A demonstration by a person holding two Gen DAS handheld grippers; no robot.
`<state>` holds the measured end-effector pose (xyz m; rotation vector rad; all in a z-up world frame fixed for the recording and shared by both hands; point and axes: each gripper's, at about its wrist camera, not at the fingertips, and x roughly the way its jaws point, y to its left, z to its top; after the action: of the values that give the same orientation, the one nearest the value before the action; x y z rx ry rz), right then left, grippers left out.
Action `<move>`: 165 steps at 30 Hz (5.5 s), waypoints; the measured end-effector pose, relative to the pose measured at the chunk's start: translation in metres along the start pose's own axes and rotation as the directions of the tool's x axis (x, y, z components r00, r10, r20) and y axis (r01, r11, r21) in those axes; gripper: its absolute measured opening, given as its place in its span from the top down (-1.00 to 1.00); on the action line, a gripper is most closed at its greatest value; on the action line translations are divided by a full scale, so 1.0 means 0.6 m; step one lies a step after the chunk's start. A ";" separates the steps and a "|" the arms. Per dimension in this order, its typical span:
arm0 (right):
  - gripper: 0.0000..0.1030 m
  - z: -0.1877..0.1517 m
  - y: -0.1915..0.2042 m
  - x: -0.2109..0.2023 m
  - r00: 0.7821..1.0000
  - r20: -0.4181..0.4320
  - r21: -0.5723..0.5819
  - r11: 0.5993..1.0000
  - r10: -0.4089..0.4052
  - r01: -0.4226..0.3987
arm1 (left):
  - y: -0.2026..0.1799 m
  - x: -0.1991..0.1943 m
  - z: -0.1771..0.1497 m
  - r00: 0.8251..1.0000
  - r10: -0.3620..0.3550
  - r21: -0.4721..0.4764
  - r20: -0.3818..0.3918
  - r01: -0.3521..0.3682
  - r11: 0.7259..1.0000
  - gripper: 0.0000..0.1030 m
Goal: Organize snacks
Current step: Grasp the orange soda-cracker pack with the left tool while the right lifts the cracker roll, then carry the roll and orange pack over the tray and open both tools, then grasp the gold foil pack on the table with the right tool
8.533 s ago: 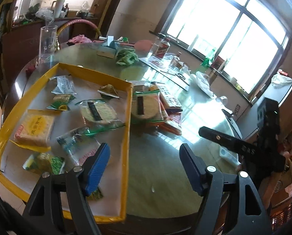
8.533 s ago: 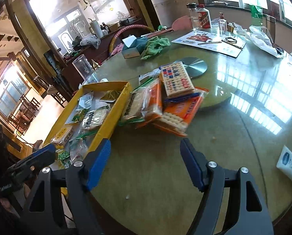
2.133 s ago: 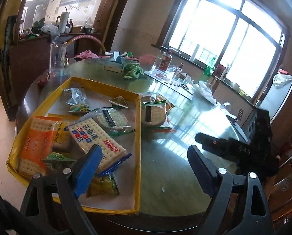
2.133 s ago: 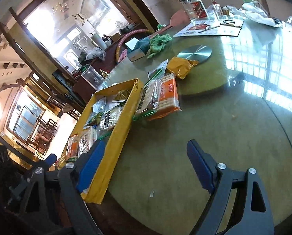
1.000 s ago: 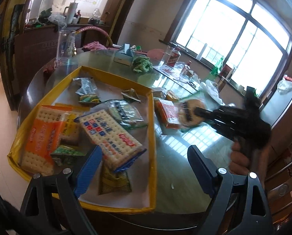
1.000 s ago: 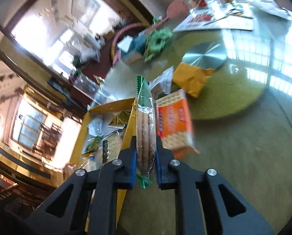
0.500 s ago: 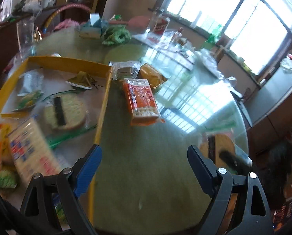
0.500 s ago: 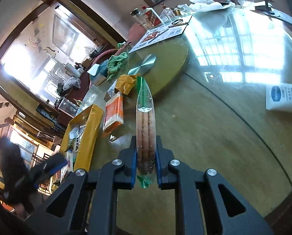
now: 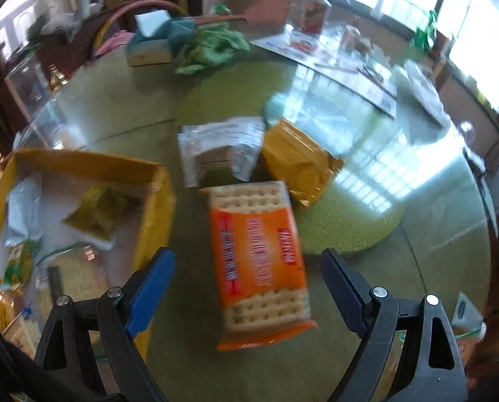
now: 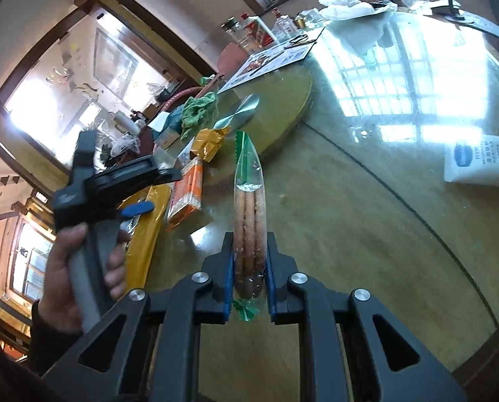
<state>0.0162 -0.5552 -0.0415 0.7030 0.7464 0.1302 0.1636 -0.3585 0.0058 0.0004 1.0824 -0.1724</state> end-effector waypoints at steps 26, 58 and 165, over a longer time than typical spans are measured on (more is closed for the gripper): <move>0.67 -0.017 0.044 -0.024 1.000 0.022 -0.029 1.000 0.012 -0.012 | 0.039 -0.157 -0.189 0.981 -0.157 0.103 0.112 0.146 0.984 -0.03; 0.67 -0.005 0.356 0.228 0.943 -0.269 -0.151 0.959 0.195 -0.241 | 0.416 -0.240 -0.177 0.952 -0.051 -0.214 0.303 0.120 0.969 -0.03; -0.50 0.158 0.194 0.233 0.962 -0.225 -0.537 0.843 -0.156 0.011 | 0.160 -0.215 -0.184 0.944 -0.229 -0.019 0.236 0.240 0.971 -0.57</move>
<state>0.1972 -0.4685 0.0000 0.1155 0.9415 0.3416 0.0208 -0.2362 0.0591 -0.1880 0.8498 -0.3531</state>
